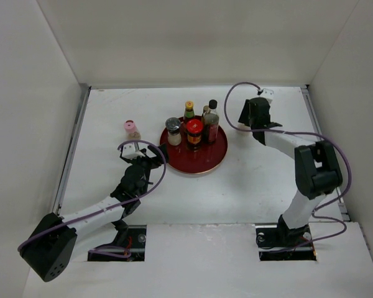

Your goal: Organize the condiment bottles

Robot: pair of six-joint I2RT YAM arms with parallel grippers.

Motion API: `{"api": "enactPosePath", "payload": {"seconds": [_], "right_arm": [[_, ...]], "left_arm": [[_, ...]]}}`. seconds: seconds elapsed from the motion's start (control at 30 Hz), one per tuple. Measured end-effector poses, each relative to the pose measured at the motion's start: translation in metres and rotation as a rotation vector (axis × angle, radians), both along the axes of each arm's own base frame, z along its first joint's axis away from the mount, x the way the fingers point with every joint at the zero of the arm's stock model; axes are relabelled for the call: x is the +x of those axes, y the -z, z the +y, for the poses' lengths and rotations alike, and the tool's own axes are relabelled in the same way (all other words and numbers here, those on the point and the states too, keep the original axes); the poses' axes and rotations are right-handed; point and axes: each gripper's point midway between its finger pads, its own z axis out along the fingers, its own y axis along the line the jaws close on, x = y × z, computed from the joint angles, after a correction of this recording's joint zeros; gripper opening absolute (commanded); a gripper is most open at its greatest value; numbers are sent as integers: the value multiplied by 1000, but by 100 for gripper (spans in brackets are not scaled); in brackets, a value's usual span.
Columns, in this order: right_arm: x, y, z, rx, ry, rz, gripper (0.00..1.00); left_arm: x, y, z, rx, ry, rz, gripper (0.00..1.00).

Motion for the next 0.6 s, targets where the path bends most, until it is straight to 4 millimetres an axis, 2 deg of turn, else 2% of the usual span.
{"api": "enactPosePath", "payload": {"seconds": [0.1, 0.17, 0.27, 0.33, 0.47, 0.6], "right_arm": [[-42, -16, -6, 16, 29, -30, 45], [-66, -33, 3, 47, 21, -77, 44], [-95, -53, 37, 100, -53, -142, 44], [-110, -57, 67, 126, -125, -155, 44], [-138, -50, 120, 137, -267, -132, 44], [-149, -37, 151, 124, -347, -112, 44]], "left_arm": [[0, 0, 1, 0, -2, 0, 95], [0, -1, 1, -1, -4, -2, 95], [0, -1, 1, -2, -4, -1, 95], [0, -1, 1, -2, -4, -2, 95], [1, -1, 2, -3, -7, -3, 95], [1, -5, 5, -13, -16, -13, 95]]}}
